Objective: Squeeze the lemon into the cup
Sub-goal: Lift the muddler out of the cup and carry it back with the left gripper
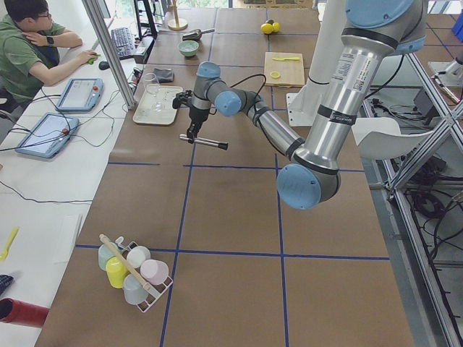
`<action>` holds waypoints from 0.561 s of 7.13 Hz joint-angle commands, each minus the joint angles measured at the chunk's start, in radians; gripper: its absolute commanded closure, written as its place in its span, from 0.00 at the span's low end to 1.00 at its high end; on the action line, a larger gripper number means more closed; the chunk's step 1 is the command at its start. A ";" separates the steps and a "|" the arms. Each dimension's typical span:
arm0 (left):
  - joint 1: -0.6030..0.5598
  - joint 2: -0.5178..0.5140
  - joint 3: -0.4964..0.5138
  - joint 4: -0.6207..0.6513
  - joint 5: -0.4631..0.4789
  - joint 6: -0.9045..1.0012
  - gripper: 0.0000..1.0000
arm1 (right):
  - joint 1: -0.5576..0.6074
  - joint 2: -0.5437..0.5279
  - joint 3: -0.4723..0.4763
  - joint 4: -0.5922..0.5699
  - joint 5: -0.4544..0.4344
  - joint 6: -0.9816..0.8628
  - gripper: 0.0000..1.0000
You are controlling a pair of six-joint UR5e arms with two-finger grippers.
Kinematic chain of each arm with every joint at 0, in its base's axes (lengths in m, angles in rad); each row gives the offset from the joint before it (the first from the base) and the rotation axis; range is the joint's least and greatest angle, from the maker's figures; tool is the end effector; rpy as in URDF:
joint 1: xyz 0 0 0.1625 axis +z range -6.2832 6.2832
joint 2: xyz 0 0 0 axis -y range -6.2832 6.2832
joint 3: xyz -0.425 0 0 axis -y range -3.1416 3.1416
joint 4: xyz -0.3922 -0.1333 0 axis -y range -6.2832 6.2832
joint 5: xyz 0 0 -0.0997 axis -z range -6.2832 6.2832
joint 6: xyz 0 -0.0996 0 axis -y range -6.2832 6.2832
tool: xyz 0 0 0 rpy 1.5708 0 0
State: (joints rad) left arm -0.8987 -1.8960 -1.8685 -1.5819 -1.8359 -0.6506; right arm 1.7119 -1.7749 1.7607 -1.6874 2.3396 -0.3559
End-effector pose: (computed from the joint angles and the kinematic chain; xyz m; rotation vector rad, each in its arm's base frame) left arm 0.2845 -0.5297 0.3548 0.3401 0.5893 0.1047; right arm 0.1190 -0.3826 0.6682 0.0684 -0.7754 -0.1536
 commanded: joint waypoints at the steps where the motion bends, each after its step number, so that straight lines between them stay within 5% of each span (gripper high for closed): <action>1: 0.001 0.078 0.031 -0.050 -0.002 -0.049 1.00 | -0.001 0.000 0.002 0.000 0.001 0.000 0.00; 4: 0.009 0.112 0.191 -0.292 0.000 -0.185 1.00 | -0.002 0.000 0.003 0.000 0.001 0.000 0.00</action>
State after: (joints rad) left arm -0.8918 -1.7920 -1.7355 -1.7961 -1.8364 -0.8037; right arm 1.7105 -1.7748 1.7638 -1.6874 2.3409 -0.3559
